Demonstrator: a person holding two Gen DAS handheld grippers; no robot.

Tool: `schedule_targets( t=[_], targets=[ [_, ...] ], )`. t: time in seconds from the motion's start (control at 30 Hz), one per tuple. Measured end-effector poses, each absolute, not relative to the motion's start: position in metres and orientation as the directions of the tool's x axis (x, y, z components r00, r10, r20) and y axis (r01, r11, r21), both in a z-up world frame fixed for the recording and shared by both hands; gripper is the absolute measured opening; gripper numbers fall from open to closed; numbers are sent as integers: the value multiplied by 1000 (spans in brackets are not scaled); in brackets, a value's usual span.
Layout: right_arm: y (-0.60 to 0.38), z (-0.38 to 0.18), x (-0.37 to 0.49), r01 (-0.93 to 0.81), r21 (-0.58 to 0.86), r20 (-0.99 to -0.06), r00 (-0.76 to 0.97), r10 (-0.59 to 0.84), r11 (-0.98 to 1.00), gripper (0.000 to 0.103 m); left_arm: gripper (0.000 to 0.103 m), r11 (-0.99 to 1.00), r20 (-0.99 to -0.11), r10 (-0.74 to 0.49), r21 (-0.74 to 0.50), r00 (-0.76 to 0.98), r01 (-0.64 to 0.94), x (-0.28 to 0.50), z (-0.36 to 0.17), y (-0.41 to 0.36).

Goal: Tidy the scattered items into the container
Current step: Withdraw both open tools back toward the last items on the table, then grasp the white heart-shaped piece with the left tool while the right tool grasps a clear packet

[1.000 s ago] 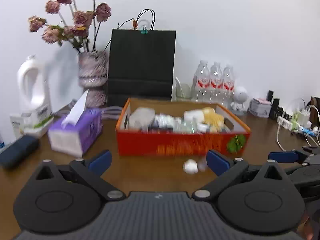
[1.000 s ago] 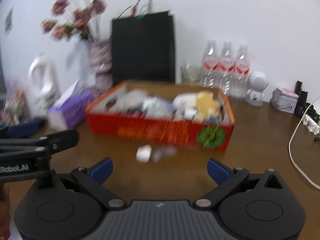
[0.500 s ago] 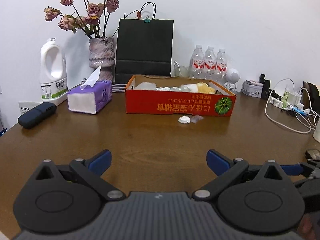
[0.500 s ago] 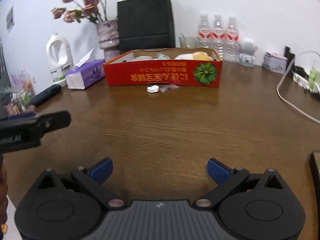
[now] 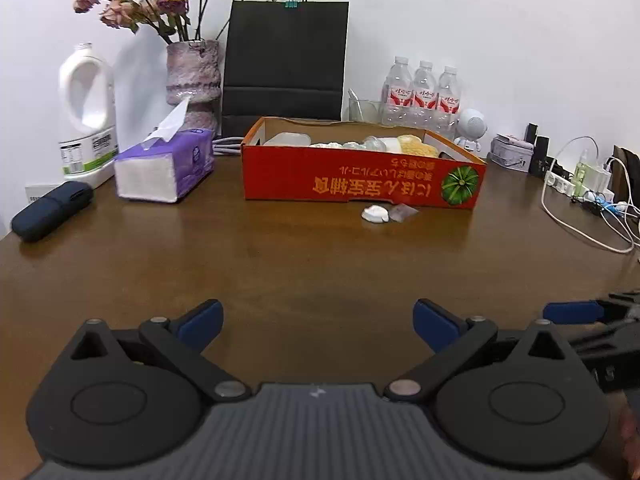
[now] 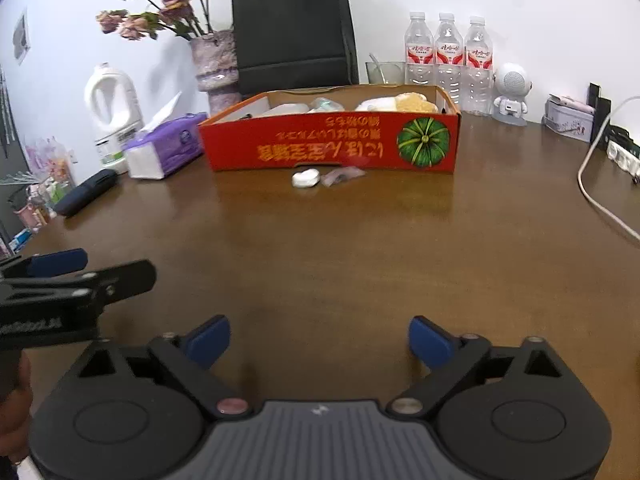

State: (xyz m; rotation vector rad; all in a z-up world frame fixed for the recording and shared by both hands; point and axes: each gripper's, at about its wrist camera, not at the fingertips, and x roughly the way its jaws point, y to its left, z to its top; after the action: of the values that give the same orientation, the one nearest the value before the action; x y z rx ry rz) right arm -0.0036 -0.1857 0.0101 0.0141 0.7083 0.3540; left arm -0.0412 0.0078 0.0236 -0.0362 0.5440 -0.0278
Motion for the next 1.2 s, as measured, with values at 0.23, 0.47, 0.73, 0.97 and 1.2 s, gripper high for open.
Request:
schedule_targets(
  t=[0.23,0.47,0.73,0.97,1.2],
  targets=[
    [-192,26,86,-283,236,-593,716,368,930,62,93,979,-516,-184,-23,836,201,29,21,7],
    [-192,22,135,-240,290,-596,712,371,926,49,68,912,-563,-329,18,758,410,108,15,-13],
    [-193,8,146,-236,290,-631,682,371,927,49,49,902,-609,-396,-116,688,416,158,5,-4],
    [-181,9,155,-266,299,-628,668,399,916,49,28,915,-609,-351,-61,711,399,151,5,-8],
    [-154,9,169,-293,254,-636,668,387,922,50,27,976,-575,-217,-97,789,197,113,7,38]
  ],
)
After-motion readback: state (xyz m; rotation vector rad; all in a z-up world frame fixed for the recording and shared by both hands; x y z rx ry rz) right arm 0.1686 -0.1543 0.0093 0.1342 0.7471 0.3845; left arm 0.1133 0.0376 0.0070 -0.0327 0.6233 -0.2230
